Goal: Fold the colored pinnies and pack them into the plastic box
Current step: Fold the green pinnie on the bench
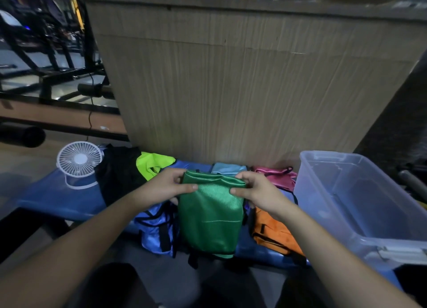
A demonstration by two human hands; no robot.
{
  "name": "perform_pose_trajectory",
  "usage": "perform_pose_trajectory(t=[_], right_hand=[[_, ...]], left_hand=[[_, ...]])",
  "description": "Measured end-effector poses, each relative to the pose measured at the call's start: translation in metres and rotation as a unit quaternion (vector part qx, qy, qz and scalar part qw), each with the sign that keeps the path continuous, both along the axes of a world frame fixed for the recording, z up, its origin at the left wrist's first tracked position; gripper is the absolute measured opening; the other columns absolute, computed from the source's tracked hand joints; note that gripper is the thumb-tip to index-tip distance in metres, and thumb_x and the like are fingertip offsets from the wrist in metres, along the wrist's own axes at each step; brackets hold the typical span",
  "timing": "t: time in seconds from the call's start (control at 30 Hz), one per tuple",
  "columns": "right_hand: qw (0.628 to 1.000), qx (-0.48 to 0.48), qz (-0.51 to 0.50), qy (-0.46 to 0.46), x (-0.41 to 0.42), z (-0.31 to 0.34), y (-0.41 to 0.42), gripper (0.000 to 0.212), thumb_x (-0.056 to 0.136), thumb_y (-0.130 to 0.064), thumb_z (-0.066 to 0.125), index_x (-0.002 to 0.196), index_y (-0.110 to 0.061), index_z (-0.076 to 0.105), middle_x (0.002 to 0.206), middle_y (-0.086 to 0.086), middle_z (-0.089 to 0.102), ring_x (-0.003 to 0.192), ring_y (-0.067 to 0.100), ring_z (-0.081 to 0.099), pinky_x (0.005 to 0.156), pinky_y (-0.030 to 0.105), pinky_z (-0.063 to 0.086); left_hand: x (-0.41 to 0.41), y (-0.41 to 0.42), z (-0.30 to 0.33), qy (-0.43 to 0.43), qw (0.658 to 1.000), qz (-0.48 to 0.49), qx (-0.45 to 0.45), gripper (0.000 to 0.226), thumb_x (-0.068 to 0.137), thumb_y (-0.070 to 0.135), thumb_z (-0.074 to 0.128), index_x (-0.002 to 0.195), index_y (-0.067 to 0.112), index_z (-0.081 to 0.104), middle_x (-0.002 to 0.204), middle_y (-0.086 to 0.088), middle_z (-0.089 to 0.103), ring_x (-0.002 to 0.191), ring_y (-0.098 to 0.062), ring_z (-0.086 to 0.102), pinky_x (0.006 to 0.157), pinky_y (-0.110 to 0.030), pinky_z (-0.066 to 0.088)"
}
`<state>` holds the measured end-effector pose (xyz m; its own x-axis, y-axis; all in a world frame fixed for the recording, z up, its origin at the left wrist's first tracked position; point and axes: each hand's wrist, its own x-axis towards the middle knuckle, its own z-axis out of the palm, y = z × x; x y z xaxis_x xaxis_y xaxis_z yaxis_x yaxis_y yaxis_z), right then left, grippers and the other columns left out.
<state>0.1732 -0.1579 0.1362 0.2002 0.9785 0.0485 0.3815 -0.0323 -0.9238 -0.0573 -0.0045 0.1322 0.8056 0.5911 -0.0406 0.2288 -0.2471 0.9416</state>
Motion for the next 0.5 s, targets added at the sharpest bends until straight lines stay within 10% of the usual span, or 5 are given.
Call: perform_pose_trajectory(t=[0.27, 0.5], right_hand=[[0.992, -0.012, -0.117, -0.041, 0.042, -0.006, 0.055, 0.017, 0.089, -0.008, 0.073, 0.078, -0.014, 0.062, 0.066, 0.004, 0.054, 0.036, 0.019, 0.047, 0.034, 0.026, 0.041], [0.984, -0.053, -0.156, 0.069, 0.076, -0.015, 0.100, 0.011, 0.093, 0.000, 0.066, 0.087, -0.008, 0.061, 0.080, 0.011, 0.054, 0.051, 0.017, 0.062, 0.040, 0.025, 0.053]], left_hand=[[0.061, 0.059, -0.004, 0.034, 0.988, 0.034, 0.148, 0.031, 0.072, 0.049, 0.077, 0.092, 0.025, 0.077, 0.091, 0.008, 0.077, 0.088, -0.008, 0.071, 0.086, -0.039, 0.054], [0.119, 0.100, -0.017, 0.048, 0.989, 0.077, 0.118, 0.016, 0.091, 0.022, 0.072, 0.106, 0.016, 0.070, 0.095, -0.008, 0.075, 0.055, -0.022, 0.070, 0.050, -0.029, 0.045]])
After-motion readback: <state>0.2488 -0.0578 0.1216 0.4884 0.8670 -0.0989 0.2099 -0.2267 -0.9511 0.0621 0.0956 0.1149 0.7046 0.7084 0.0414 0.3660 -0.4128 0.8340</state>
